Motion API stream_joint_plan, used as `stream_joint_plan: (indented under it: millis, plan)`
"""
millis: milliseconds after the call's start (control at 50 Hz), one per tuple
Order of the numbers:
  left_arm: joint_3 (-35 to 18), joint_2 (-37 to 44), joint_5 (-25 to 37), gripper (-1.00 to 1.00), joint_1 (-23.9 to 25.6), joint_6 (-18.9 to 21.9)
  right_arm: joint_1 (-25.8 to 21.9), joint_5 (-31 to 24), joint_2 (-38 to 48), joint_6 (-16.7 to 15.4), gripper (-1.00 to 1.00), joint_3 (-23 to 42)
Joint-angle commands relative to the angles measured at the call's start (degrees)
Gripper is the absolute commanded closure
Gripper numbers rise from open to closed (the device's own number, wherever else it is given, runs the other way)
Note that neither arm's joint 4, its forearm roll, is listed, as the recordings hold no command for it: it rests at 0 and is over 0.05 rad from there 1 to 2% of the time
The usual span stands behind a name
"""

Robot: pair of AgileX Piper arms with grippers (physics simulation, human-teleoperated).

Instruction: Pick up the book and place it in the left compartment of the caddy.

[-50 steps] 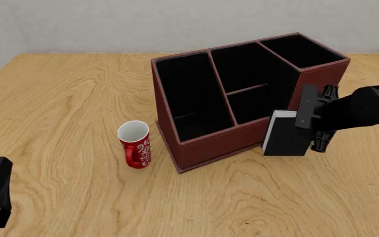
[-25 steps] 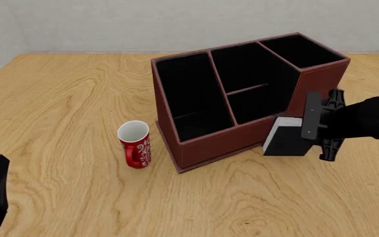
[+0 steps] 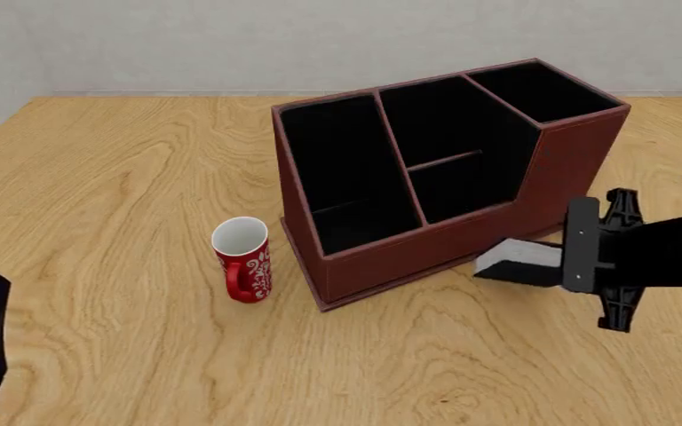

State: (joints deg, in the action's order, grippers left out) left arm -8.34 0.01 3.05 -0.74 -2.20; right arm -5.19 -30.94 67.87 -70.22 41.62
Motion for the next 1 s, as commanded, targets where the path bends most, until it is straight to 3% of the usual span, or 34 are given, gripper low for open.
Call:
stream_joint_plan:
  millis: [20,380,420,580,780,900,1000]
  plan:
    - [-0.8,0.0,0.3,-1.00,0.6,-0.4,0.1,-3.3,-4.2,0.0,1.00,-2.7]
    - [-1.2,0.0,0.1,-1.00,1.4,-1.0,2.8,-10.6,-15.1,-2.4,1.00,-3.7]
    - [-0.8,0.0,-0.3,-1.00,1.5,-1.1,1.5,-12.5,-15.8,0.0,1.00,-1.8]
    - [-0.5,0.0,-0.7,-1.00,1.9,-1.3,3.0,-15.5,-19.8,-1.5,1.00,-1.8]
    - [-1.4,0.0,-0.3,-1.00,2.1,-1.7,4.2,-22.9,-24.3,-2.8,1.00,2.9]
    - [-0.6,0.0,-1.2,-1.00,2.3,-2.2,-1.9,-32.3,-25.8,4.9,1.00,10.8]
    - [-1.0,0.0,-0.8,-1.00,2.5,-2.5,-5.0,-37.5,-26.2,9.1,1.00,15.9]
